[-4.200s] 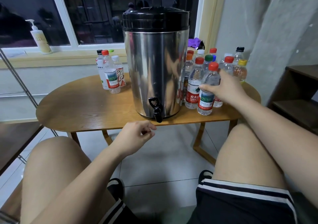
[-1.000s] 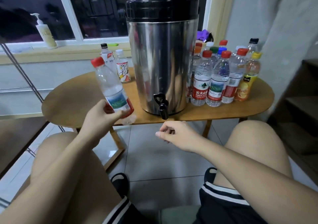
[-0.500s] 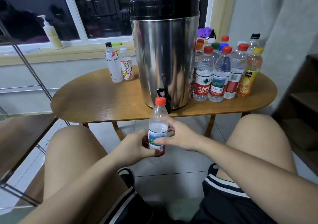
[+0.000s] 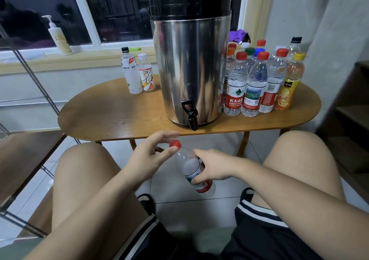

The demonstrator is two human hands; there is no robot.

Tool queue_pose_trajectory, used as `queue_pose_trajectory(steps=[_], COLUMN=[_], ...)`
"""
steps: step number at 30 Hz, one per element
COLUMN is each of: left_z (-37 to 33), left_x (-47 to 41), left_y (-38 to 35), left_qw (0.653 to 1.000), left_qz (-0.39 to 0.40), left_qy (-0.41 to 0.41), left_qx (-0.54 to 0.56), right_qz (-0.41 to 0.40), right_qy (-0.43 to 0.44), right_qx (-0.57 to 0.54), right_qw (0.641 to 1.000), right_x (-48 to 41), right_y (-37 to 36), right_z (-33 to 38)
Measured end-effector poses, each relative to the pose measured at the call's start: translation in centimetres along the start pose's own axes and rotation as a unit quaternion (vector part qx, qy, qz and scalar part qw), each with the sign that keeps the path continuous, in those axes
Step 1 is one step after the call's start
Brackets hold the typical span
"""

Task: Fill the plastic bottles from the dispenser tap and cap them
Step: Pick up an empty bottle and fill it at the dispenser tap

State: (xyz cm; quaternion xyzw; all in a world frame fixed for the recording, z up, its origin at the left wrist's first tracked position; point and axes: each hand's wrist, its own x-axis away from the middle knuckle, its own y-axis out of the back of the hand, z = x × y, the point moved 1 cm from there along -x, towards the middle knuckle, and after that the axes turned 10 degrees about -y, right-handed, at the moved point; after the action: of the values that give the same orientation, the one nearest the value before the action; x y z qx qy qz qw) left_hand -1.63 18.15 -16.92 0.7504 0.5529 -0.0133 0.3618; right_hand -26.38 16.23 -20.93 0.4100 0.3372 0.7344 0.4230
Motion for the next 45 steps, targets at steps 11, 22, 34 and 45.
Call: queue_pose_trajectory(steps=[11, 22, 34, 45], left_z=[1.1, 1.2, 0.9, 1.3], left_x=[0.1, -0.4, -0.6, -0.2], left_y=[0.0, -0.3, -1.0, -0.4], left_qw=[0.999, 0.989, 0.970, 0.983], left_qz=[0.010, -0.027, -0.012, 0.042], left_qy=[0.015, 0.003, 0.100, -0.032], left_qx=[-0.033, -0.145, -0.220, -0.174], right_qz=[-0.010, -0.080, -0.110, -0.045], right_qy=[0.002, -0.009, -0.019, -0.040], right_qx=[-0.025, -0.015, 0.071, -0.020], right_qw=[1.000, 0.997, 0.991, 0.998], right_x=[0.3, -0.1, 0.1, -0.5], right_y=[0.3, -0.1, 0.0, 0.3], right_z=[0.5, 0.5, 0.8, -0.4])
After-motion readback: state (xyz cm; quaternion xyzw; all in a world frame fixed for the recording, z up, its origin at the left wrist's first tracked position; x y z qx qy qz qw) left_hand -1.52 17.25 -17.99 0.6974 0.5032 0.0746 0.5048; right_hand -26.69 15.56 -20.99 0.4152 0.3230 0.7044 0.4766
